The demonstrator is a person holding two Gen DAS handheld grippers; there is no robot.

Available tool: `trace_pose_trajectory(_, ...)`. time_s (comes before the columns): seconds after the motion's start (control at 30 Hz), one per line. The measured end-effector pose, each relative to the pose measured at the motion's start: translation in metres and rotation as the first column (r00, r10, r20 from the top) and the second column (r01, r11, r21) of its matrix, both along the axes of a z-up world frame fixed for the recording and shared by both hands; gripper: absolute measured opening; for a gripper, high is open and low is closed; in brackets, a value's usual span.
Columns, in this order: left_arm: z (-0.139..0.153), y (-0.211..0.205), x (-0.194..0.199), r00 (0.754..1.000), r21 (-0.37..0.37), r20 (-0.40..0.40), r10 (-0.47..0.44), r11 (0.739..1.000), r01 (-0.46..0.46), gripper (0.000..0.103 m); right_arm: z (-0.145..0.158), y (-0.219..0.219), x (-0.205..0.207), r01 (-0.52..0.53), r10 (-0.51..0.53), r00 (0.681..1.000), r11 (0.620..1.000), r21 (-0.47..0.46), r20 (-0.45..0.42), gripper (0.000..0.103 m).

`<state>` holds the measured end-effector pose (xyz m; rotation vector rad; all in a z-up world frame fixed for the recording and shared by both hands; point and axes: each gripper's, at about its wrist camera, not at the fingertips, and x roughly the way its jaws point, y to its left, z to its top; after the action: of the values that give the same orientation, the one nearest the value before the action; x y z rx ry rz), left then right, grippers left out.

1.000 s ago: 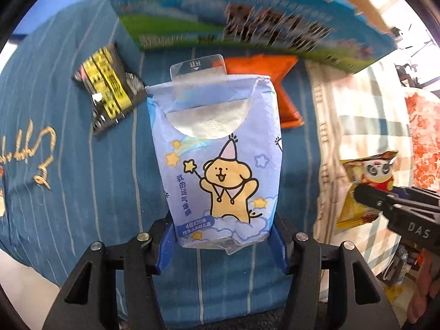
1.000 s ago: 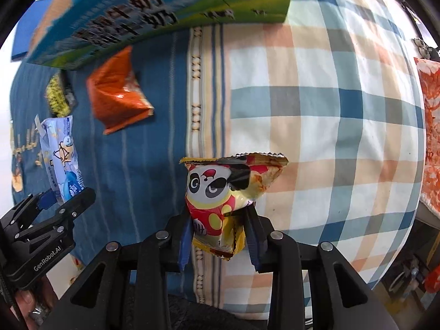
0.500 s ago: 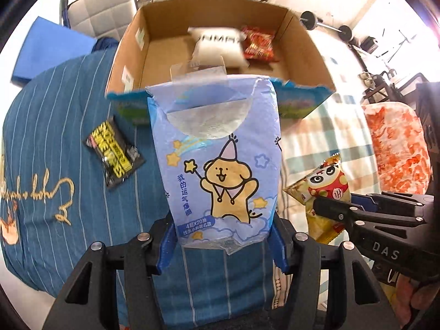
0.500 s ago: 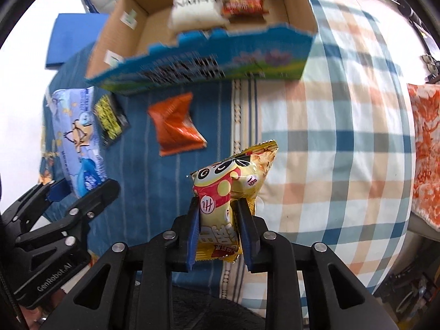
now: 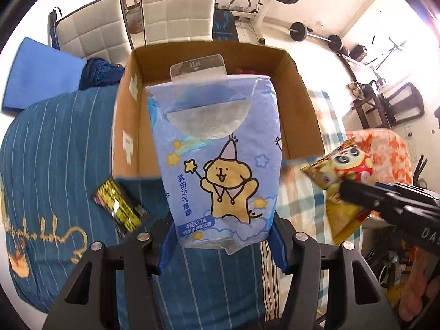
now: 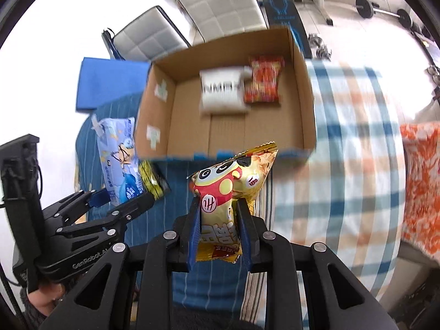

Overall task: Organize soft objects
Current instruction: 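Carry the tissue pack with the left tool while the right tool carries the panda bag to the box, then release the tissue pack with the left tool while the right tool releases the panda bag in the box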

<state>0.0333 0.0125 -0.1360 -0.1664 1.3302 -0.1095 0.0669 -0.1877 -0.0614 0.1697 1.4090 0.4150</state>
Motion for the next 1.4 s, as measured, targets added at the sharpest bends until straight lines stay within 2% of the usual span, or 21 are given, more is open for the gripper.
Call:
trace_pose_trajectory(0.13, -0.004, 0.011, 0.034, 1.0, 0.018, -0.006, 0.0, 1.0, 0.0, 0.054, 0.003, 0.001, 0.037, 0.028, -0.028, 0.999, 1.0, -0.008, 0.034, 0.027)
trace_pose_trajectory(0.3, -0.026, 0.026, 0.078, 0.999, 0.027, -0.054, 0.006, 1.0, -0.005, 0.054, -0.022, 0.006, 0.087, 0.048, -0.046, 0.998, 0.998, -0.041, 0.045, 0.027)
trace_pose_trajectory(0.5, -0.066, 0.044, 0.122, 0.993, 0.032, -0.113, 0.017, 0.999, -0.013, 0.054, -0.096, 0.018, 0.138, 0.028, -0.034, 0.998, 0.995, -0.099, -0.056, 0.027)
trace_pose_trajectory(0.63, -0.097, 0.051, 0.151, 0.986, 0.028, -0.168, 0.014, 1.0, -0.009, 0.055, -0.142, 0.022, 0.153, 0.013, -0.025, 0.993, 0.994, -0.109, -0.114, 0.027)
trace_pose_trajectory(0.77, -0.124, 0.052, 0.178, 0.978, 0.032, -0.21, 0.003, 0.999, 0.004, 0.056, -0.171, 0.023, 0.163, 0.004, -0.024, 0.988, 0.991, -0.131, -0.152, 0.027)
trace_pose_trajectory(0.9, -0.147, 0.051, 0.196, 0.965, 0.026, -0.261, -0.015, 0.999, 0.023, 0.056, -0.183, 0.029, 0.169, -0.039, 0.012, 0.988, 0.984, -0.171, -0.156, 0.027)
trace_pose_trajectory(1.1, -0.17, 0.048, 0.201, 0.948, 0.015, -0.318, -0.021, 1.0, 0.028, 0.058, -0.19, 0.039, 0.173, -0.087, 0.053, 0.985, 0.975, -0.206, -0.165, 0.029)
trace_pose_trajectory(1.27, -0.179, 0.058, 0.198, 0.934, -0.011, -0.358, 0.019, 1.0, -0.025, 0.061, -0.195, 0.042, 0.167, -0.101, 0.063, 0.984, 0.97, -0.223, -0.168, 0.03)
trace_pose_trajectory(1.4, -0.175, 0.062, 0.198, 0.937, -0.009, -0.347, 0.02, 1.0, -0.025, 0.064, -0.196, 0.05, 0.159, -0.132, 0.093, 0.983, 0.958, -0.256, -0.16, 0.033)
